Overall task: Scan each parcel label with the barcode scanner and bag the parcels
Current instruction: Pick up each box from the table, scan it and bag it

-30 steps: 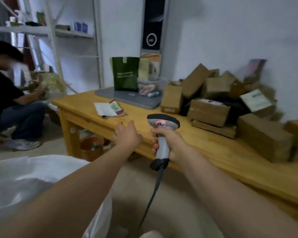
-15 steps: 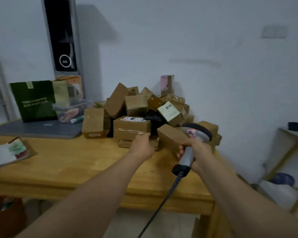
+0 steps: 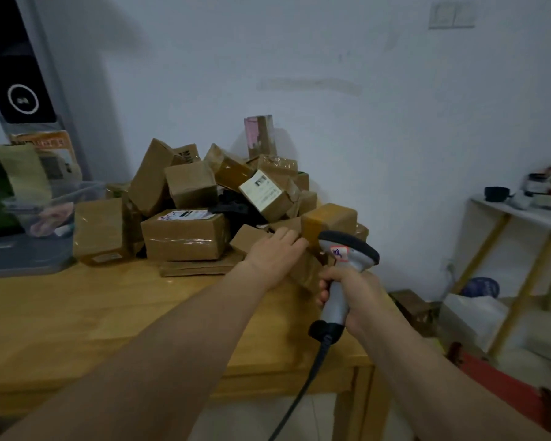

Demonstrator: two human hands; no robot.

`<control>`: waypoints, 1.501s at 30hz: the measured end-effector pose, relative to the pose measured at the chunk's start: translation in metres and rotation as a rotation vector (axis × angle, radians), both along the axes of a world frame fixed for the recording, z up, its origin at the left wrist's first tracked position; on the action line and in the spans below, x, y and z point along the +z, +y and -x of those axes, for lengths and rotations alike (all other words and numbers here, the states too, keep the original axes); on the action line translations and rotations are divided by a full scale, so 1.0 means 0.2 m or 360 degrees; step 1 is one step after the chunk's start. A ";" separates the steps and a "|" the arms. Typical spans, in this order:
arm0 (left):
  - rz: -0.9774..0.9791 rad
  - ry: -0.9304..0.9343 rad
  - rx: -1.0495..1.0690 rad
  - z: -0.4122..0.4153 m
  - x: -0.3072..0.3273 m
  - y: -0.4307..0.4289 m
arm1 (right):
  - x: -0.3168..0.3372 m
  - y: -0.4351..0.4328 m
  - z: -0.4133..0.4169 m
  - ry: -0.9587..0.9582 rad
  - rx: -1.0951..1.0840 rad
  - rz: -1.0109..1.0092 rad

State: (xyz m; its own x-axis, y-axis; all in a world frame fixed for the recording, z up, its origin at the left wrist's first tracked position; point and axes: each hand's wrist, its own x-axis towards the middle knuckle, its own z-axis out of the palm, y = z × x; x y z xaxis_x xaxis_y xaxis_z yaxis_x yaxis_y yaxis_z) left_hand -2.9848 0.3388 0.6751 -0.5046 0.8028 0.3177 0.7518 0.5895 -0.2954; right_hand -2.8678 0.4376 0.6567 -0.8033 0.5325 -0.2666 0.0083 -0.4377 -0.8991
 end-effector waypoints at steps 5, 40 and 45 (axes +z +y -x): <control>-0.0255 0.0003 -0.0130 -0.11 -0.18 -0.38 | -0.08 -0.03 -0.03 -0.0022 -0.0001 -0.0062; -0.2480 -0.1910 0.0717 -0.33 -0.02 -1.47 | 0.02 -0.95 -0.16 0.0191 0.0755 -0.0623; -0.2388 -0.1734 0.0820 -0.33 0.01 -1.63 | 0.04 -1.07 -0.16 0.0219 0.0842 -0.0819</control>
State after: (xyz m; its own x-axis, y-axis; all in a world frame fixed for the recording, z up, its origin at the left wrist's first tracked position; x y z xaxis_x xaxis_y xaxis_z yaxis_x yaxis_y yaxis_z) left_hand -2.9188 0.0123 0.6765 -0.9963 -0.0556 -0.0658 -0.0696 0.0682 0.9952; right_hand -2.8363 0.2242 0.6644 -0.9948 0.0964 0.0334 -0.0267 0.0696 -0.9972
